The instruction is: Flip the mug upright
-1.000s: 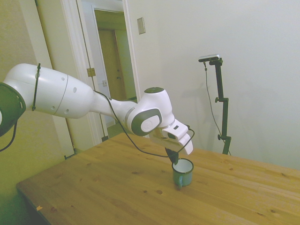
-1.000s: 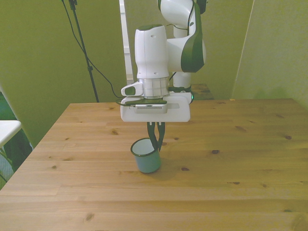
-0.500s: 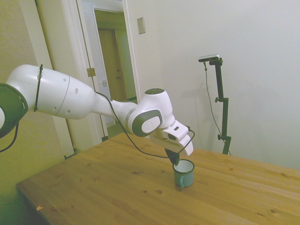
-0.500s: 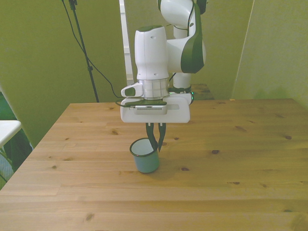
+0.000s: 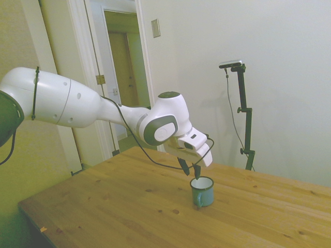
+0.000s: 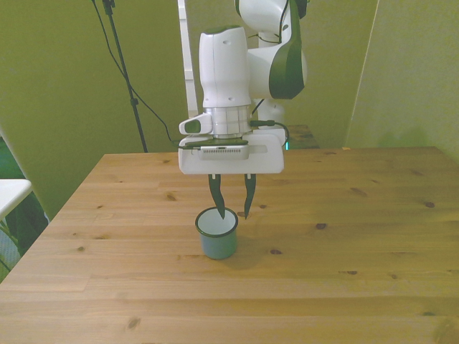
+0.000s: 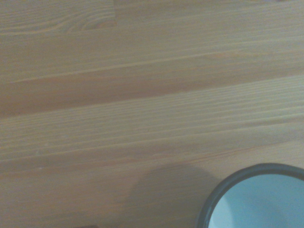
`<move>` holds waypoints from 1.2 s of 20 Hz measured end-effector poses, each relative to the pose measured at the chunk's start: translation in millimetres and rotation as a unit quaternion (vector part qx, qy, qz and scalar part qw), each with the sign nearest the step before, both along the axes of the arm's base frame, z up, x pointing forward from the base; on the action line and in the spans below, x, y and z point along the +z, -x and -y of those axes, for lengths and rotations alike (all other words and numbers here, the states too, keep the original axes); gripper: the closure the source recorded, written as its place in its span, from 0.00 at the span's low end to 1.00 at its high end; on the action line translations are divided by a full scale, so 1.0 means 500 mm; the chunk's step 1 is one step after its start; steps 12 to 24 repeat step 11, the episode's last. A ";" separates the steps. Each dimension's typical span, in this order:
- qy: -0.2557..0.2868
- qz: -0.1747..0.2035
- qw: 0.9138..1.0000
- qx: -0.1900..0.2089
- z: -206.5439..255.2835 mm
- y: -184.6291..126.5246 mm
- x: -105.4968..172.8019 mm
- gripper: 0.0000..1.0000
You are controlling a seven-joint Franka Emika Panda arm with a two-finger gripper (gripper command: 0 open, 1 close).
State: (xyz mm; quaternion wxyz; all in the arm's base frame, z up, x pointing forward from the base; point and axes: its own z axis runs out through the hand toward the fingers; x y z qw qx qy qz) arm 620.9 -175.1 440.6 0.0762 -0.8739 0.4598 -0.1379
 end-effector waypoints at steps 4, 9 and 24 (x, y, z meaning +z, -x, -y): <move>-0.010 0.010 1.000 0.013 -0.019 0.050 0.016 0.00; -0.031 0.041 0.998 0.034 -0.044 0.143 0.001 0.00; -0.035 0.050 0.997 0.046 -0.058 0.191 -0.014 0.00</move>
